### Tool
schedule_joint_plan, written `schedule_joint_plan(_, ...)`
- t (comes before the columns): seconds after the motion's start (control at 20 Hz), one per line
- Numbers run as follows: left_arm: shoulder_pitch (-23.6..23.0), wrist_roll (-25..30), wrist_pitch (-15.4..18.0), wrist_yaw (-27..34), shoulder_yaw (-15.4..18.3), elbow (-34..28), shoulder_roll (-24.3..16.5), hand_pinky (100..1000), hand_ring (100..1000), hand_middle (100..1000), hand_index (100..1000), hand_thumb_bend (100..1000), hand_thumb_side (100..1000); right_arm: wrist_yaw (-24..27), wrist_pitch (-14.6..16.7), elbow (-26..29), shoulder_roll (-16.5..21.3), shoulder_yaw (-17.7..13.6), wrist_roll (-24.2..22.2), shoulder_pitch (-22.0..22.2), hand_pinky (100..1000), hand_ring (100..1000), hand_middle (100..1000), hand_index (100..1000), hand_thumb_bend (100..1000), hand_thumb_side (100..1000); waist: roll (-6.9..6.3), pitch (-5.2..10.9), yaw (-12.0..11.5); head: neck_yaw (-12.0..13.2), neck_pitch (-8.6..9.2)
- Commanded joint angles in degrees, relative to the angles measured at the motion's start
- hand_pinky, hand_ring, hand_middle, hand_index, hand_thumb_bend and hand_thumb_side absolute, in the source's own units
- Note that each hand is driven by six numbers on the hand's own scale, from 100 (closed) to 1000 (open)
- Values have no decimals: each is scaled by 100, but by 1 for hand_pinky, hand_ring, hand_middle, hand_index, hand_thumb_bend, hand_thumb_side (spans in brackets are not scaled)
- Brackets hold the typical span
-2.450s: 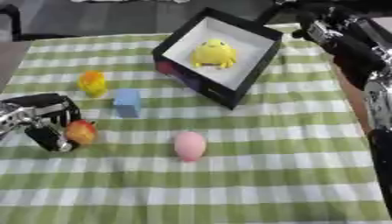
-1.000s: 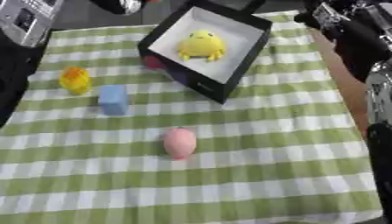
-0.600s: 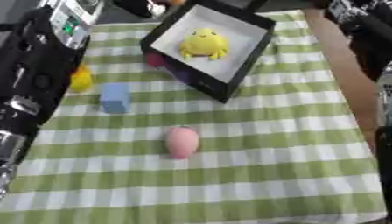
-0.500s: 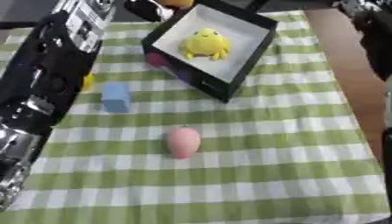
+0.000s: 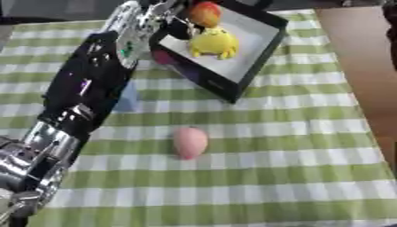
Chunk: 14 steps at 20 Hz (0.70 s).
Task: Pick up objects on the table and place them in the box.
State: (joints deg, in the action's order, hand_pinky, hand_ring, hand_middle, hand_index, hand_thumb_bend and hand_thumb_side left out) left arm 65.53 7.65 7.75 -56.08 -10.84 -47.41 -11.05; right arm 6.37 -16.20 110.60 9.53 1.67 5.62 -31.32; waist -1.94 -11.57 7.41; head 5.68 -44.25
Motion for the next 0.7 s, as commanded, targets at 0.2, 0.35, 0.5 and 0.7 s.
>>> schedule_joint_plan(0.2,77,-340,10,-634,144,179,64,694,644,662,658,435,100,74,-4,134,-20,41,-50,-123,1000,859,860,839,240,316,93,0,39,69,13)
schedule_joint_plan(0.35,53,-353,20,-932,201,205,82,738,716,739,782,567,118,90,-12,142,-19,40,-66,-126,1000,855,856,837,240,316,88,1,37,48,13)
schedule_joint_plan(0.5,35,-417,-24,-1222,277,170,93,756,744,770,842,659,210,97,-23,142,-11,38,-78,-123,1000,851,854,835,240,317,88,1,28,24,13)
schedule_joint_plan(0.7,17,-614,-83,-1544,498,31,100,748,721,757,839,578,227,94,-21,145,14,16,-61,-106,1000,846,849,834,240,315,97,7,-48,-40,13)
